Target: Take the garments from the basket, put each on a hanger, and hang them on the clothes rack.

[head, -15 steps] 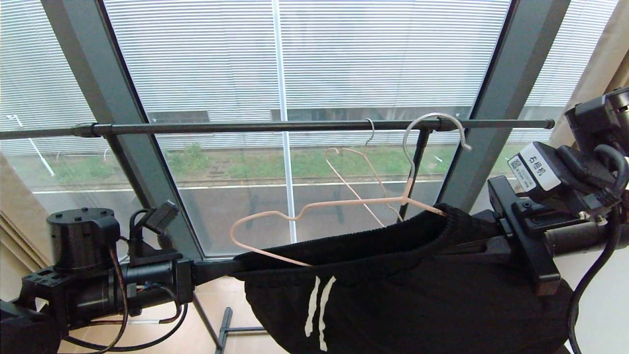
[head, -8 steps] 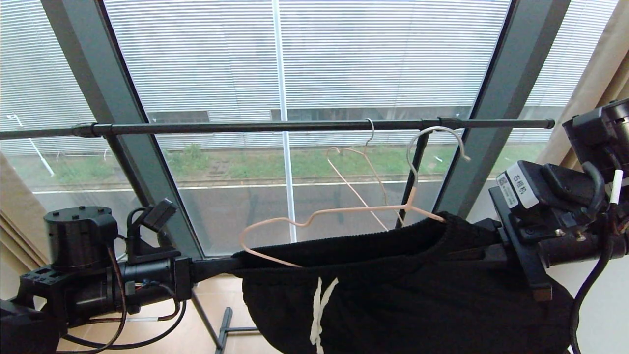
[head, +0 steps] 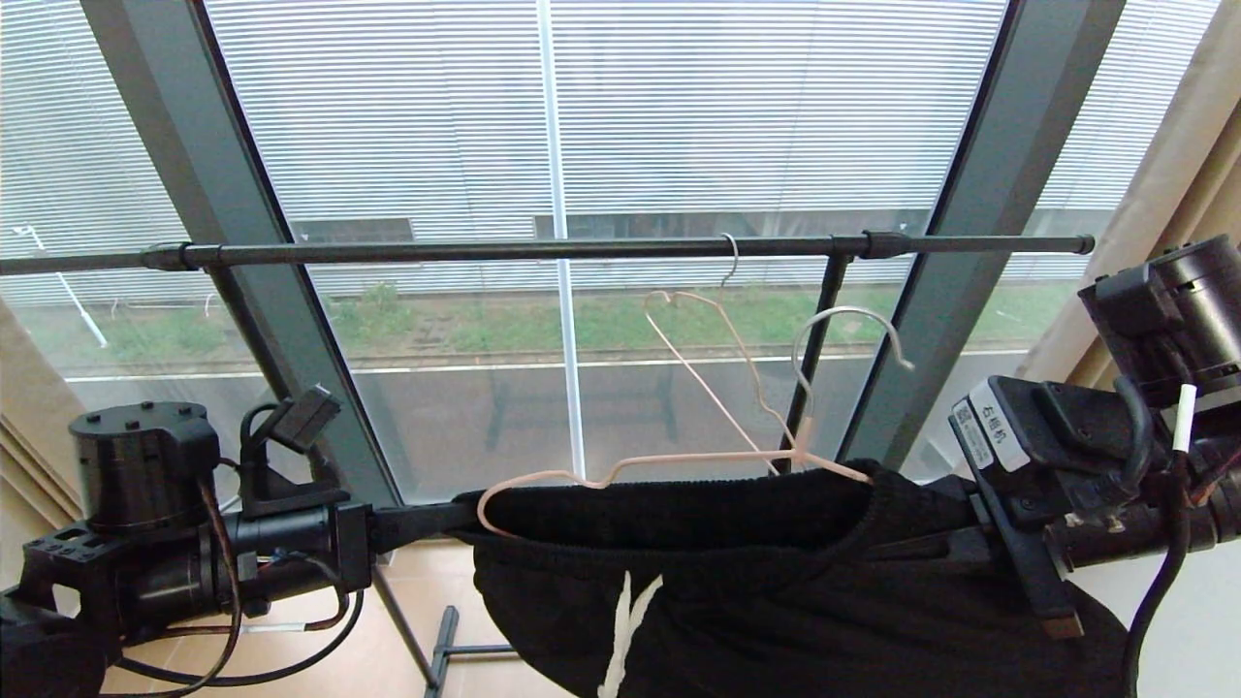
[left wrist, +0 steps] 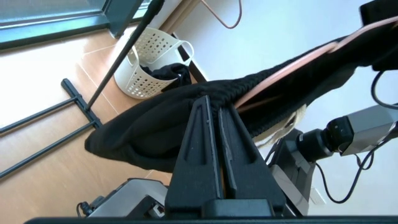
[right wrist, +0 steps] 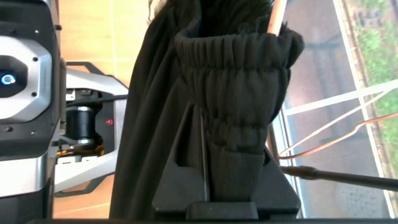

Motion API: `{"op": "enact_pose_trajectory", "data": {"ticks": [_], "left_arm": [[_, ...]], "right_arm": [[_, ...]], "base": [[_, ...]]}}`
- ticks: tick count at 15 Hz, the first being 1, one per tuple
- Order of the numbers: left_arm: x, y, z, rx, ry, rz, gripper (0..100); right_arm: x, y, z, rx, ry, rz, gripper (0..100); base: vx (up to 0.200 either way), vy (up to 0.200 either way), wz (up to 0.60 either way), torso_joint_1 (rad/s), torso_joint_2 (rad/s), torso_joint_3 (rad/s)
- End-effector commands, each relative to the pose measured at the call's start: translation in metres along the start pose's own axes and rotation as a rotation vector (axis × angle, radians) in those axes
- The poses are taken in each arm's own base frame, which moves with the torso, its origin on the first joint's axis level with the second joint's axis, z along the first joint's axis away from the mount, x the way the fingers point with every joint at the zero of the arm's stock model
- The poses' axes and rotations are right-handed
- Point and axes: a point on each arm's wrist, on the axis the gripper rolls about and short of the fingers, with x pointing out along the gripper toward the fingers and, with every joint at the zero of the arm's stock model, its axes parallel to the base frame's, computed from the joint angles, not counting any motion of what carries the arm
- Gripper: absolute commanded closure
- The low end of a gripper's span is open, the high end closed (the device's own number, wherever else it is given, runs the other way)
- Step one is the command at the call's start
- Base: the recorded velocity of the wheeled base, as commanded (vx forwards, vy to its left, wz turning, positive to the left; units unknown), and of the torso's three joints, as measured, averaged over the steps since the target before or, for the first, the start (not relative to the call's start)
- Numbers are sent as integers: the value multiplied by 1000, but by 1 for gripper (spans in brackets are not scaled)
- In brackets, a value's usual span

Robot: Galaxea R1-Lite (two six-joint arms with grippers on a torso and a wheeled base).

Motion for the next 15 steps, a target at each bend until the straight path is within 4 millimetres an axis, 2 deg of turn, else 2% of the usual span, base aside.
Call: {"op": "enact_pose_trajectory", "data": {"ticks": [1,7,12,15], "left_arm": [[-2,-2,1,9,-8,-3,100],[-3,-5,3,19,-16,-6,100],[-9,2,11,19,-50,25,100],[-10,2,11,20,-52,26,100]], "right_arm": [[3,1,-4,9,19,8,100],[7,5,-8,11,46,15,100],[9,11,-4,-12,60,18,100],[9,14,-8,-10,105,-2,100]], "base": [[0,0,0,0,0,0],[0,0,0,0,0,0],[0,0,0,0,0,0],[0,0,0,0,0,0]]}}
